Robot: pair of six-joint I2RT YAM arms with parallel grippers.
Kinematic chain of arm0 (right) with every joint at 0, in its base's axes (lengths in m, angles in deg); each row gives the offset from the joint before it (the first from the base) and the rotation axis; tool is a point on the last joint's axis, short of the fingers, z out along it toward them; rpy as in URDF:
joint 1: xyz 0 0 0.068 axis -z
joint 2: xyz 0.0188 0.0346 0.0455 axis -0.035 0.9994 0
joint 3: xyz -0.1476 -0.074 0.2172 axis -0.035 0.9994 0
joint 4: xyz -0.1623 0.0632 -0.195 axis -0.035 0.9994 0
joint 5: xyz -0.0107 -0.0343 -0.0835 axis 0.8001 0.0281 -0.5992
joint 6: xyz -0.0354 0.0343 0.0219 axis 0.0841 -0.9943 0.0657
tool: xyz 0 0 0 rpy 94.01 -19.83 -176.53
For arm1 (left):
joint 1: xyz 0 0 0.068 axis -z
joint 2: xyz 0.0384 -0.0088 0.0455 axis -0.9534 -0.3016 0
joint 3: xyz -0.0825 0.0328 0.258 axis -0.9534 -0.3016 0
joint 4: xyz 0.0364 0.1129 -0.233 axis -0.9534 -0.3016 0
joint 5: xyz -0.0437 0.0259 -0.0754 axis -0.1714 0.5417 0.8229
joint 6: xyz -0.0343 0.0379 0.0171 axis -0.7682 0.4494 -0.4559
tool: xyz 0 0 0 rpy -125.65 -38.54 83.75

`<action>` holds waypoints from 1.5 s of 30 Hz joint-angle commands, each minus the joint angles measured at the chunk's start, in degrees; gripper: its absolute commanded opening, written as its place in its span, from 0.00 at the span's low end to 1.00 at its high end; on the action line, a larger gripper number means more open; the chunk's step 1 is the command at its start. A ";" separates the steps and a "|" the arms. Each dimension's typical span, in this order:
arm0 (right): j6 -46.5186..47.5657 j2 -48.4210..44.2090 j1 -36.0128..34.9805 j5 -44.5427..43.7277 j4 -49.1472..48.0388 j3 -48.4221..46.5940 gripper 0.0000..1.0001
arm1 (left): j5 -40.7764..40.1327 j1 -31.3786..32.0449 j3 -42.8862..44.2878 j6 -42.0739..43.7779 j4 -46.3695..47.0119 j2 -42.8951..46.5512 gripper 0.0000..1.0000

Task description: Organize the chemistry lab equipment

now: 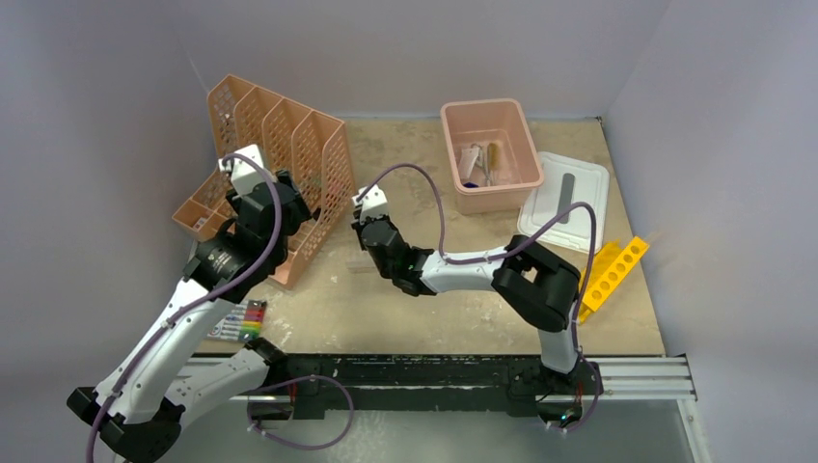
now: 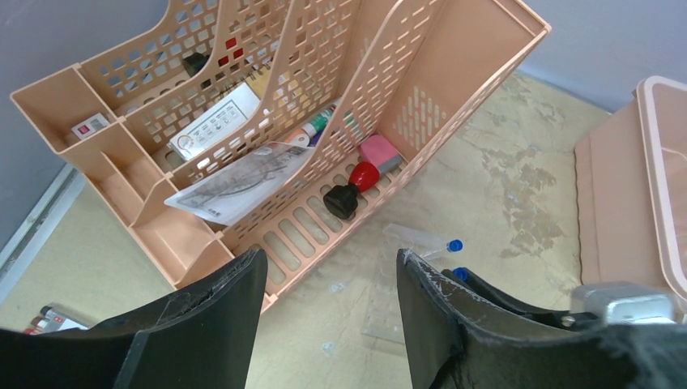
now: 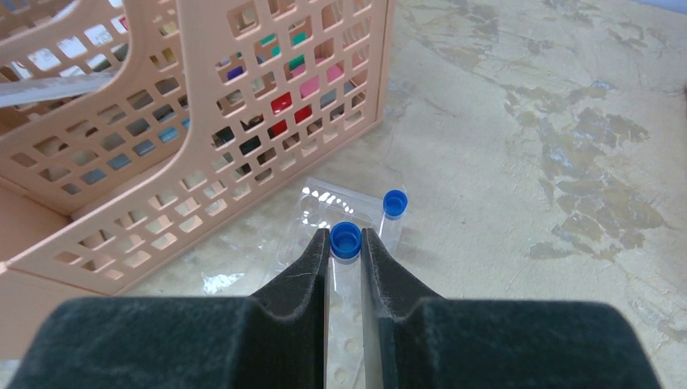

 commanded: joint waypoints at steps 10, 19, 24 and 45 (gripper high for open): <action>3.79 1.32 1.61 -4.24 -5.54 -2.60 0.11 | 0.34 -0.28 1.66 1.44 4.07 -4.64 0.59; 7.04 2.62 1.79 -3.69 -9.98 -1.95 0.11 | 0.39 -0.21 1.90 1.56 4.24 -5.97 0.59; 6.55 2.95 2.44 -2.84 -10.49 -1.44 0.11 | 0.10 -0.22 2.28 1.62 3.96 -6.32 0.59; 1.93 4.28 3.08 0.34 -8.85 -0.64 0.11 | -1.02 -0.53 2.56 2.24 3.44 -7.00 0.59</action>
